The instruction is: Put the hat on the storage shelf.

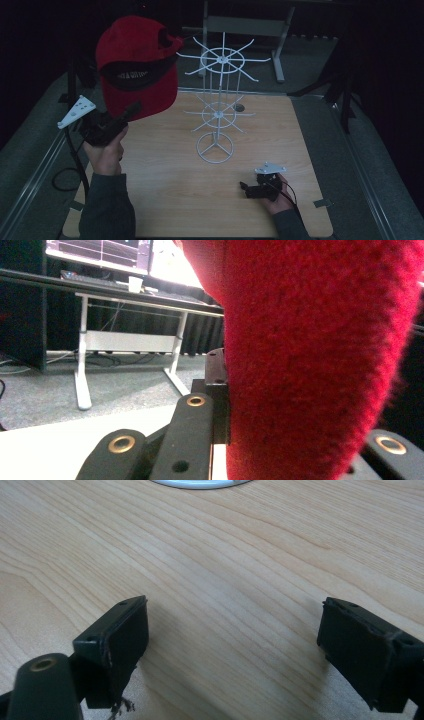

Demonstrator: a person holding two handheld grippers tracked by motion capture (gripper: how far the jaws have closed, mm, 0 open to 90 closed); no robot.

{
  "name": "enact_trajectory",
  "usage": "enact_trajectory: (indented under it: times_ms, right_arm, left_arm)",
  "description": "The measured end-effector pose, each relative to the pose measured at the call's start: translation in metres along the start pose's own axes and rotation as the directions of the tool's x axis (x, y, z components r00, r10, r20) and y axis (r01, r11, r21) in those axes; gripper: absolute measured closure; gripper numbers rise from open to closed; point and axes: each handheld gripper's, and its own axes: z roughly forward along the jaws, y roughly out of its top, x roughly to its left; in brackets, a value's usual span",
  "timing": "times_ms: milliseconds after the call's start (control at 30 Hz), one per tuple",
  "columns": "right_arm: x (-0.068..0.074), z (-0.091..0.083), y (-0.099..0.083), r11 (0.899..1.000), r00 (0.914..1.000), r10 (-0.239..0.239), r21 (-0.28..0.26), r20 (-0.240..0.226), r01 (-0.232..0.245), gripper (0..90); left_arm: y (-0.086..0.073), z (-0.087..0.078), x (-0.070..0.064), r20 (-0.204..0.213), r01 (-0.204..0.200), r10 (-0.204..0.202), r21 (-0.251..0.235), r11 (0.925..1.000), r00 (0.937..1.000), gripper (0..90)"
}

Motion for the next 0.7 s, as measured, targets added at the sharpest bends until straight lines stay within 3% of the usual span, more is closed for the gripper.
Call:
enact_trajectory:
  times_ms: [700]
  right_arm:
    - [0.0,0.0,0.0,1.0,1.0,0.001,0.0,-0.002,-0.001,12.9]
  left_arm:
    - [-0.0038,0.0021,-0.0058,0.012,-0.038,0.038,0.018,0.9991,0.9992,84.2]
